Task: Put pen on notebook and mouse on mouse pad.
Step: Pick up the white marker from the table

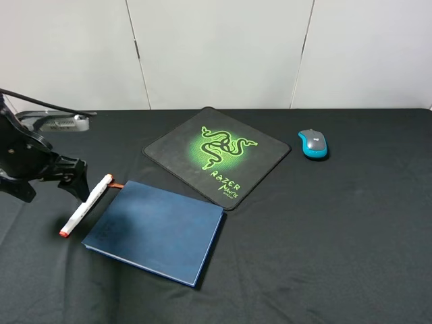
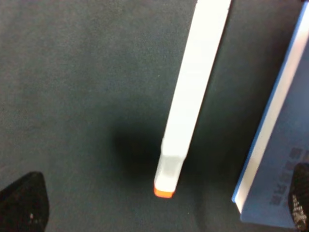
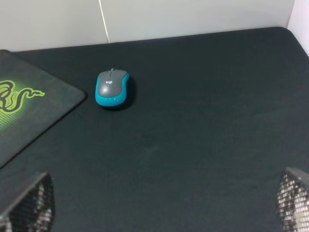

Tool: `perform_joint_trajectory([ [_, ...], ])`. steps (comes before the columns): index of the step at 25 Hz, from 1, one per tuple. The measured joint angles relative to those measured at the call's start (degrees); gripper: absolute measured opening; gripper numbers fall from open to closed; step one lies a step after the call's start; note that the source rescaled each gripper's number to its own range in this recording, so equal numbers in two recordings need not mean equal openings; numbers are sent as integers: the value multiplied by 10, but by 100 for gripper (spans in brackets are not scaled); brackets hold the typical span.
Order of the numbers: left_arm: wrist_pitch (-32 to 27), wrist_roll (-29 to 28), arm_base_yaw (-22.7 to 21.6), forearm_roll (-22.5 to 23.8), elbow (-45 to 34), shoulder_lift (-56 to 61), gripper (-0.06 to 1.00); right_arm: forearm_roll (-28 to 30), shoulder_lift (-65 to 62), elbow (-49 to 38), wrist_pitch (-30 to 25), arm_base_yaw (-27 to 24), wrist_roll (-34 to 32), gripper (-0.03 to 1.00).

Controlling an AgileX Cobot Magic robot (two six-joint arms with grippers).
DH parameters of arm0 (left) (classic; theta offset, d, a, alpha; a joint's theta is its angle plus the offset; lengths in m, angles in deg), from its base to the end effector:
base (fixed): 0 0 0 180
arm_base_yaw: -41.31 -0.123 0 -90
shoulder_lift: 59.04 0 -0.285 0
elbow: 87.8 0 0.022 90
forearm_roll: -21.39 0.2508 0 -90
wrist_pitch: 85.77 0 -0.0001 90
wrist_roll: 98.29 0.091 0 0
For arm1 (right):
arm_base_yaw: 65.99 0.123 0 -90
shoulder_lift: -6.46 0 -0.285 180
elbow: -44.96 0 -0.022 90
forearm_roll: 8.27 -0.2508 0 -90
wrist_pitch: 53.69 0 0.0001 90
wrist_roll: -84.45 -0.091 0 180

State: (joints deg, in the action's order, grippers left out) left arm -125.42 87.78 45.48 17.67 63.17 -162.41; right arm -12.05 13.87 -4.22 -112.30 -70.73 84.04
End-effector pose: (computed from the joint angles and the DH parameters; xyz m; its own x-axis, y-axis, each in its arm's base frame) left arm 0.2775 -0.0240 0.1574 -0.9817 0.1276 -0.1414 0.1335 0.9905 -0.0331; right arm -0.0027 0.0054 0.2775 -0.4218 0.0766 -0.9035 0.0493 0.9969 0.0615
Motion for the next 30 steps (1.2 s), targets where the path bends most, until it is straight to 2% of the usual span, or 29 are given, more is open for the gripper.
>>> perform_joint_trajectory([
  [23, 113, 16, 25, 11, 0, -106, 98, 0, 0, 0, 0, 0, 0, 100],
  [27, 124, 26, 25, 13, 0, -106, 92, 0, 0, 0, 0, 0, 0, 100],
  [30, 124, 29, 25, 13, 0, -106, 80, 0, 0, 0, 0, 0, 0, 100],
])
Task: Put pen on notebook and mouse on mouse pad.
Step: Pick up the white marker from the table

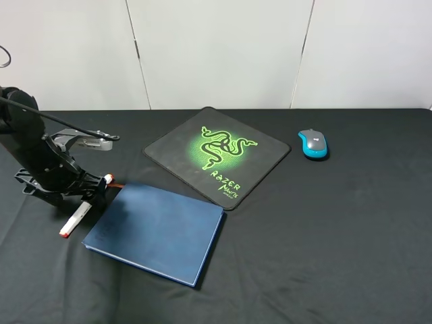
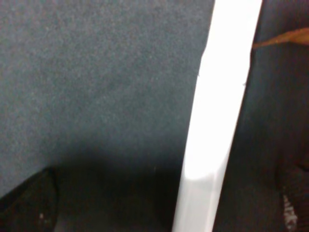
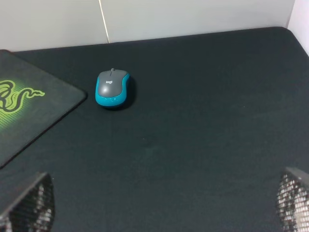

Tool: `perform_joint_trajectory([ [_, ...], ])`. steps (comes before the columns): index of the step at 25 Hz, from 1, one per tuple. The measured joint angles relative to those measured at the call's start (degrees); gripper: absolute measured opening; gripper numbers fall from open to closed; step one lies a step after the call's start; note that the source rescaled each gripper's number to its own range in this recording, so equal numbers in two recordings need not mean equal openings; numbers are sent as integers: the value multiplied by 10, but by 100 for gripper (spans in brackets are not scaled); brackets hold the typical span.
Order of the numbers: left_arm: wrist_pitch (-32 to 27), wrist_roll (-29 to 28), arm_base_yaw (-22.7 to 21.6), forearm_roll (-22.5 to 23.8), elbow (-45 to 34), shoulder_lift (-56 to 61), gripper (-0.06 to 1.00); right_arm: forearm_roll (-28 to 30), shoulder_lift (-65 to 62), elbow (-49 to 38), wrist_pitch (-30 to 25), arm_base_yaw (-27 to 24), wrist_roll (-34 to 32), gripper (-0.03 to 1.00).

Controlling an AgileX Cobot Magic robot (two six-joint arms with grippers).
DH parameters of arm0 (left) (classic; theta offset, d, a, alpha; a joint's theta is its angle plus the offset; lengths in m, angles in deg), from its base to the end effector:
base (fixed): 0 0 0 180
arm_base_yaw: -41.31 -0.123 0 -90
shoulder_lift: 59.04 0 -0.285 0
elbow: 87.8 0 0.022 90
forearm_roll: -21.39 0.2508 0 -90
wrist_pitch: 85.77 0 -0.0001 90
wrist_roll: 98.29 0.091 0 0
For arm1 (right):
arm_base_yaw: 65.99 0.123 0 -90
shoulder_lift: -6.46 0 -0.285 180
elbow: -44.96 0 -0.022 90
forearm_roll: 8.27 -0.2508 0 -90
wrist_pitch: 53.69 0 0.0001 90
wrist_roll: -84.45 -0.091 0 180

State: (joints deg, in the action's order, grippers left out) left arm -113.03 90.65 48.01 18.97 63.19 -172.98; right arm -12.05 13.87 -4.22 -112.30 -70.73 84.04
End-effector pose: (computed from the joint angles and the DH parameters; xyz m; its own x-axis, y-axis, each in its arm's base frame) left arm 0.2975 -0.0367 0.1069 -0.9576 0.2315 -0.1715 0.2348 0.9721 0.0012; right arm -0.0027 0.0054 0.2775 -0.4218 0.0766 -0.9035 0.0493 0.9969 0.0615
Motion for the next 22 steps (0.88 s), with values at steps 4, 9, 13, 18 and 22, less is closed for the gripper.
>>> perform_joint_trajectory([
  [4, 3, 1, 0, 0, 0, 0, 57, 0, 0, 0, 0, 0, 0, 100],
  [9, 12, 2, 0, 0, 0, 0, 42, 0, 0, 0, 0, 0, 0, 100],
  [13, 28, 2, 0, 0, 0, 0, 35, 0, 0, 0, 0, 0, 0, 100],
  [18, 29, 2, 0, -1, 0, 0, 11, 0, 0, 0, 0, 0, 0, 100],
  [22, 29, 2, 0, -1, 0, 0, 0, 0, 0, 0, 0, 0, 0, 100],
])
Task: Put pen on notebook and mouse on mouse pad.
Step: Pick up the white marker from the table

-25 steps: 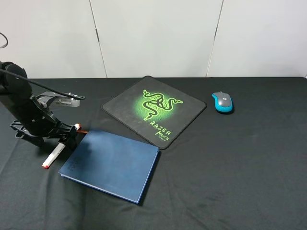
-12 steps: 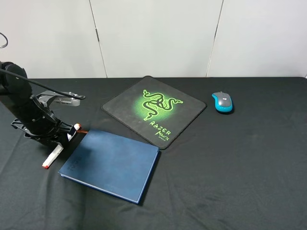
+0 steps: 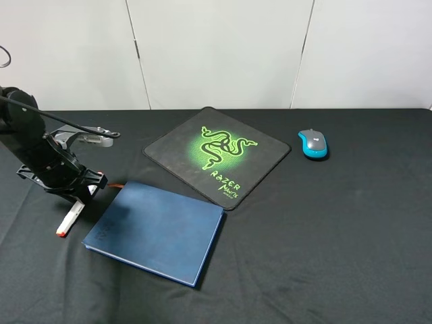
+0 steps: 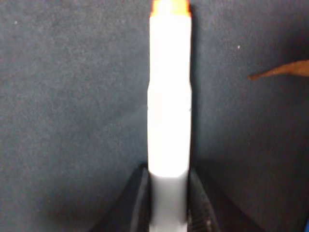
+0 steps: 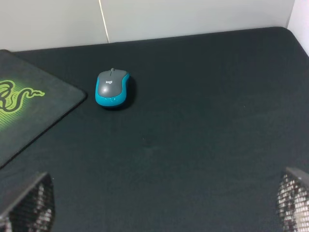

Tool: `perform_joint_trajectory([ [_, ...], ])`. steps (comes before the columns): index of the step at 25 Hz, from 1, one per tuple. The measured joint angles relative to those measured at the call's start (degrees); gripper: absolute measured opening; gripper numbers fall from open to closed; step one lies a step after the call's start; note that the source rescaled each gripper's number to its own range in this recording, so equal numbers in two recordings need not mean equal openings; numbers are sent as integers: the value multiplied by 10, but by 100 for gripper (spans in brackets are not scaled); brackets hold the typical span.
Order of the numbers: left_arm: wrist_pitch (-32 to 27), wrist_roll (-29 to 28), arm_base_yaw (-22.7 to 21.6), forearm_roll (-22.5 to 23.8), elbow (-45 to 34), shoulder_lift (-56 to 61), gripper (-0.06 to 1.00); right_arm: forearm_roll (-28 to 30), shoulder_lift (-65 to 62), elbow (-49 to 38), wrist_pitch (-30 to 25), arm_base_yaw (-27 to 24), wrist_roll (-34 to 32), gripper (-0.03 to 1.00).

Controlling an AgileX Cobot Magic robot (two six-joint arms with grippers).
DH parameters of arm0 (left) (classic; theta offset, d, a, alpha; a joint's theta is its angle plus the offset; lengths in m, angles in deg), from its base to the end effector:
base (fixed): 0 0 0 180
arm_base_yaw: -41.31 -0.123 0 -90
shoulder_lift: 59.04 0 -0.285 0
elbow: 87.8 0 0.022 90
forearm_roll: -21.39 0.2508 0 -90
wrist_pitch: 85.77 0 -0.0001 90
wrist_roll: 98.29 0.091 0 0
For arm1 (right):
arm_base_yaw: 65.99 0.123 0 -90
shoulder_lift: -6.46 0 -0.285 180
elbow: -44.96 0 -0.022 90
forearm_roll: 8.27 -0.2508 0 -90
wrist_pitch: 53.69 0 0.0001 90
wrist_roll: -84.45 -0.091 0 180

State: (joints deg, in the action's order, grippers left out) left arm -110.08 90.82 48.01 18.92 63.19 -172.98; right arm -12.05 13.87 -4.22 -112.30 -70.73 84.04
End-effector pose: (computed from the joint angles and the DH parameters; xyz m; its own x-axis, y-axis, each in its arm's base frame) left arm 0.3020 -0.0371 0.1078 -0.9473 0.2315 -0.2214 0.2354 0.9719 0.0092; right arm -0.0027 0.0054 0.2775 -0.4218 0.0766 -0.9035 0.0493 0.9969 0.0615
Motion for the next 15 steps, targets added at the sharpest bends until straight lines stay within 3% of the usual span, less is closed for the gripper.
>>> perform_joint_trajectory([
  [15, -18, 0, 0, 0, 0, 30, 0, 0, 0, 0, 0, 0, 0, 100],
])
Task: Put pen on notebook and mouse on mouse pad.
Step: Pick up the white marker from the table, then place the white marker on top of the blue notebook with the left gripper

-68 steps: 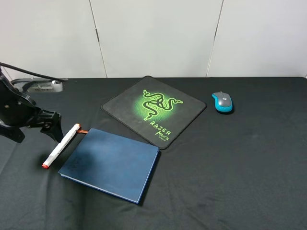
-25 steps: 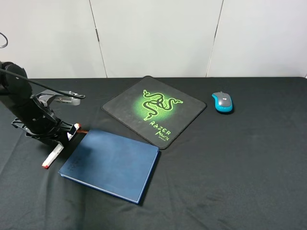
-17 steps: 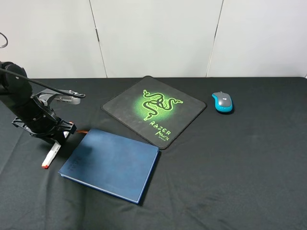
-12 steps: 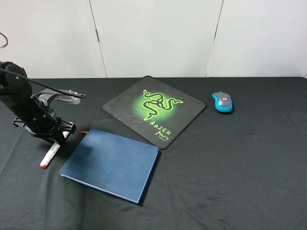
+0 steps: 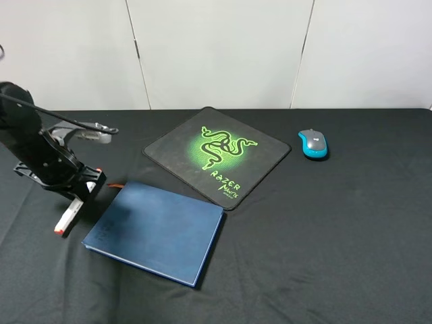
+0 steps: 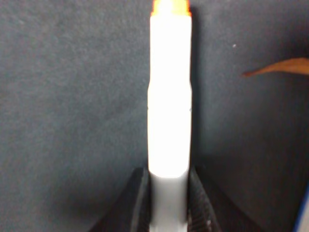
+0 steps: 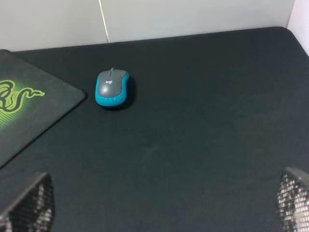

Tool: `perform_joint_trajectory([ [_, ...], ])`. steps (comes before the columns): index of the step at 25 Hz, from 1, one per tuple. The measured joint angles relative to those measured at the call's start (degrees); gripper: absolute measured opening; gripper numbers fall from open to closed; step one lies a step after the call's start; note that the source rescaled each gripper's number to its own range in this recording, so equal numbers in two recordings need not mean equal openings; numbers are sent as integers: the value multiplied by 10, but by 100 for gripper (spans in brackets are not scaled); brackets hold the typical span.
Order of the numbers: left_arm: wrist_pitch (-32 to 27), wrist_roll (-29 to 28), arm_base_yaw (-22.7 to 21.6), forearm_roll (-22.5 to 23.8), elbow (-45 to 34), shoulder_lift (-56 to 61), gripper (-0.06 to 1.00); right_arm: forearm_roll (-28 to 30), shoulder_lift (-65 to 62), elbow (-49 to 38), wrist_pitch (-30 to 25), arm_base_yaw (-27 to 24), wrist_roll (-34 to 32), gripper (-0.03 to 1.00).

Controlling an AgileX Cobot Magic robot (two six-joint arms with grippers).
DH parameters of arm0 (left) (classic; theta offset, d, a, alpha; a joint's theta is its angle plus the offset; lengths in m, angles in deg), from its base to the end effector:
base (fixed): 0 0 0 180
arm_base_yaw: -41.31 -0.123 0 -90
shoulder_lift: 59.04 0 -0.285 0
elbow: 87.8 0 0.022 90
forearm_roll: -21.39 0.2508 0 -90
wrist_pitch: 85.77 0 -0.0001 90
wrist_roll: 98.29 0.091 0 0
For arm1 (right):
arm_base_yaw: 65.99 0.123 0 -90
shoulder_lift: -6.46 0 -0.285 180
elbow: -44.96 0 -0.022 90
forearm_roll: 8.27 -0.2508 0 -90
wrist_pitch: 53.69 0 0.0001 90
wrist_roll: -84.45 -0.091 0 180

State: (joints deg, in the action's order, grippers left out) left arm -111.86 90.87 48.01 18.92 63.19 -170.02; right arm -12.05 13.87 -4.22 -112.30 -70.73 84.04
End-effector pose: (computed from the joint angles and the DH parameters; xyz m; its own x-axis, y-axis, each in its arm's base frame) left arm 0.2997 -0.0369 0.1228 -0.9422 0.2323 -0.2414 0.2368 0.9715 0.0109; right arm -0.0027 0.0054 0.2775 -0.4218 0.0766 -0.9035 0.0493 0.9969 0.0615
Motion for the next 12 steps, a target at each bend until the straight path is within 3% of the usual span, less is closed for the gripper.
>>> perform_joint_trajectory([
  [12, -115, 11, 0, 1, 1, 120, 0, 0, 0, 0, 0, 0, 0, 100],
])
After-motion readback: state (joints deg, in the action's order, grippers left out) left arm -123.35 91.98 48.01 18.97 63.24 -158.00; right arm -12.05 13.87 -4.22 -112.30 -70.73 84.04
